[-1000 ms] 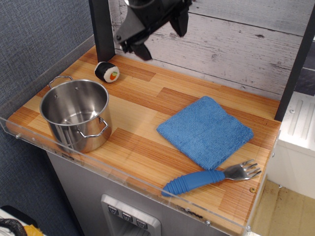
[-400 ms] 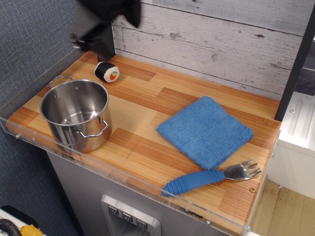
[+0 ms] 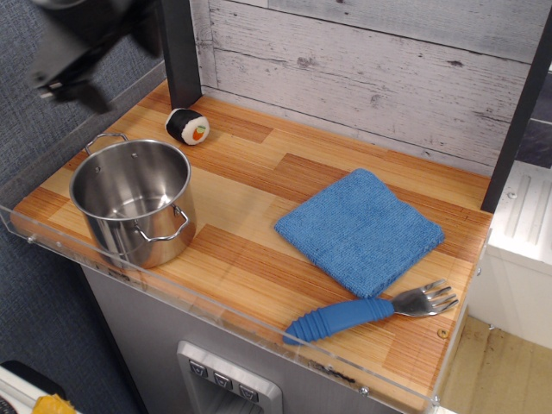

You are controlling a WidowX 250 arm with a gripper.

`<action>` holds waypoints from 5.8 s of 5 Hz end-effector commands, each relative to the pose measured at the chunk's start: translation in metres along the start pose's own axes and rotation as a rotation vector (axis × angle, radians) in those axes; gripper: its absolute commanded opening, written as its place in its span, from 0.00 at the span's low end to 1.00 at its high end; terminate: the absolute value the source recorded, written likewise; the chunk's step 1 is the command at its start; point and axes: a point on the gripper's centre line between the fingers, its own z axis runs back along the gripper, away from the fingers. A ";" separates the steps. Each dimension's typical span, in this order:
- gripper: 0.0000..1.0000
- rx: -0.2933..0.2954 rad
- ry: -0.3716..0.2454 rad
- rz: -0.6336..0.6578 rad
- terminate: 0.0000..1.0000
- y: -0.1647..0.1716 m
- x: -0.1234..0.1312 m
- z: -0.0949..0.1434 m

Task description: Put the pot on the front close of the cloth.

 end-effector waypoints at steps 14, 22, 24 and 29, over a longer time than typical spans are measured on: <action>0.00 -0.031 0.062 -0.385 0.00 0.006 -0.081 -0.059; 0.00 -0.353 -0.041 -0.267 0.00 -0.107 -0.023 0.077; 0.00 -0.353 0.070 -0.385 0.00 -0.107 -0.084 0.073; 0.00 -0.241 0.201 -0.628 0.00 -0.069 -0.172 -0.003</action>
